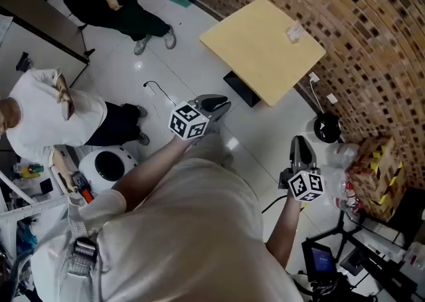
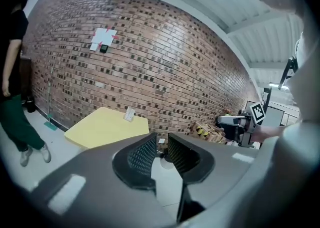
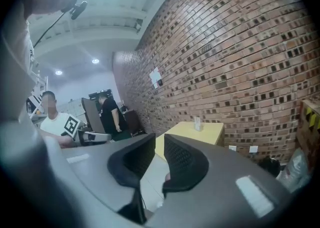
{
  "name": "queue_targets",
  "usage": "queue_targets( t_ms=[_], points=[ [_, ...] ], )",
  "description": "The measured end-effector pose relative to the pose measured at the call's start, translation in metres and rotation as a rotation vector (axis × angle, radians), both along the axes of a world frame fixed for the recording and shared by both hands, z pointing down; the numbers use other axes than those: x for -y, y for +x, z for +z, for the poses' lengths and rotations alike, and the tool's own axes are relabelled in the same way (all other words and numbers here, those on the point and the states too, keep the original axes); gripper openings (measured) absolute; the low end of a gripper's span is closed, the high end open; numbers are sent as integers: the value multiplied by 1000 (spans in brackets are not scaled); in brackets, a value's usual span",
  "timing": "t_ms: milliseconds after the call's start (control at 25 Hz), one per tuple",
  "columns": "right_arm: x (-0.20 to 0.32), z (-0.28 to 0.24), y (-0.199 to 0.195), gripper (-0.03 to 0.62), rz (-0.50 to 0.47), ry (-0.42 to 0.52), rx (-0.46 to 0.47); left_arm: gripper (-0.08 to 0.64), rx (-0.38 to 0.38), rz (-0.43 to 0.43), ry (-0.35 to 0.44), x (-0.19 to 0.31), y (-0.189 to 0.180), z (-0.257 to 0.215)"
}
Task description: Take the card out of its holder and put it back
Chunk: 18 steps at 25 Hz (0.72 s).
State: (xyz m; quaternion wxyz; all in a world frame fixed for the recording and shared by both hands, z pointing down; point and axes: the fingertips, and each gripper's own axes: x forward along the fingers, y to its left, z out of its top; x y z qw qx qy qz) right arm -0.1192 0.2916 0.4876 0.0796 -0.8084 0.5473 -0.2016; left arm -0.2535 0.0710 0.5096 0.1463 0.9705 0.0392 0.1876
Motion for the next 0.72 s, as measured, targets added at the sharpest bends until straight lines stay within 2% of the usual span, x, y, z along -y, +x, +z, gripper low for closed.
queue_targets(
  t_ms=[200, 520, 720],
  points=[
    [25, -10, 23, 58, 20, 4, -13, 91, 5, 38, -4, 22, 31, 1],
    [82, -8, 81, 58, 35, -29, -13, 91, -6, 103, 20, 74, 107, -13],
    [121, -12, 109, 58, 35, -56, -42, 91, 10, 124, 7, 106, 135, -9]
  ],
)
